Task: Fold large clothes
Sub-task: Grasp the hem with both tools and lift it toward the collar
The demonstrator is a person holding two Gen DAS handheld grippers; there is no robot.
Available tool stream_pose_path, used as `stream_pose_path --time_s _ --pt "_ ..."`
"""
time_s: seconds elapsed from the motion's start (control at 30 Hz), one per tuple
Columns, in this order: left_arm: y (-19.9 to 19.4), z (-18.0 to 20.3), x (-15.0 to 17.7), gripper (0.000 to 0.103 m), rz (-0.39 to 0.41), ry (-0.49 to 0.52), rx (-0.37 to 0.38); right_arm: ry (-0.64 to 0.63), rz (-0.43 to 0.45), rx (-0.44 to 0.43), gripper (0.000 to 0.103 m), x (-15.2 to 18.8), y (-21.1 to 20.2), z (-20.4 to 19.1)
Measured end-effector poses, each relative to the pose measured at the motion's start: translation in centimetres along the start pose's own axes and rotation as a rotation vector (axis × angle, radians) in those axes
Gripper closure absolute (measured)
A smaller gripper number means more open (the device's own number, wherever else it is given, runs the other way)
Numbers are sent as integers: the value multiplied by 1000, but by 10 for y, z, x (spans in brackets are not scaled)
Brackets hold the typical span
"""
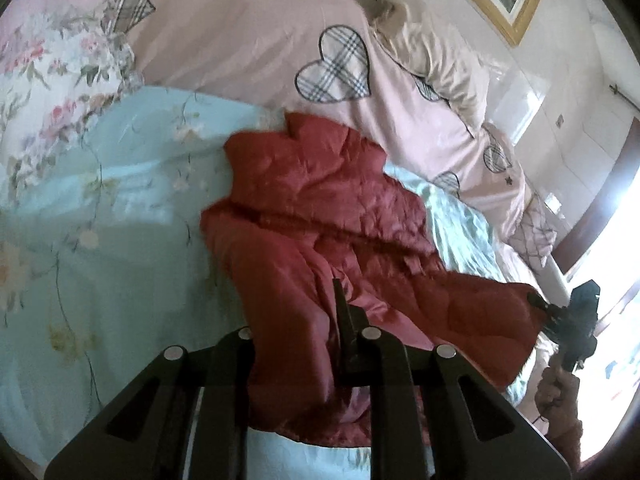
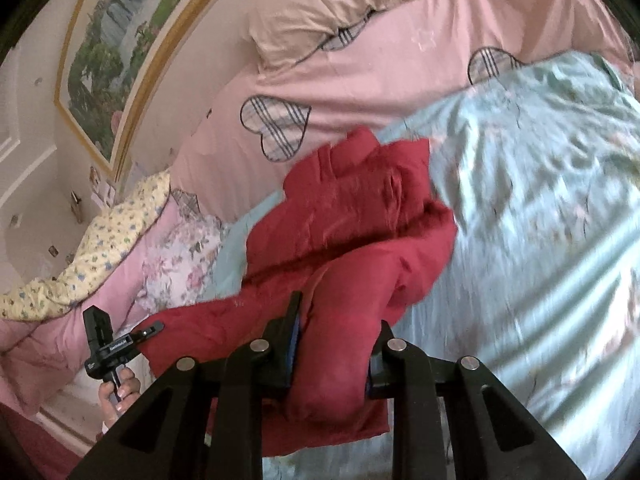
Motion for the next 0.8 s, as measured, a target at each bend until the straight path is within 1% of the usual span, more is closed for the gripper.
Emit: stream_pose_path --time_s 0.1,0.2,0.3,0.37,0.5,0.8 --pt "5 -2 -12 88 14 -2 -23 -23 29 14 81 -15 8 -3" --pt "11 -2 -26 88 25 -4 -31 -57 40 41 81 -26 18 -6" --pt "19 -2 -36 88 37 8 -58 -93 46 68 80 -36 28 -10" --pt "25 -2 -43 88 38 10 -71 -105 50 72 80 -41 34 -11" --pt "35 -1 -54 87 37 16 -83 -105 49 75 79 -55 46 -9" --pt "65 -7 -88 87 36 -7 -112 -44 78 58 77 -97 81 0"
Point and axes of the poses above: each gripper's, at about its wrist camera, not at the fingertips, and y roughly the way its jaws point, z to its right, x to its underside, the point moved 9 cm from there along y, roughly the way its jaws point, and after that the axes turned 4 degrees about y, right-handed, at the moved point
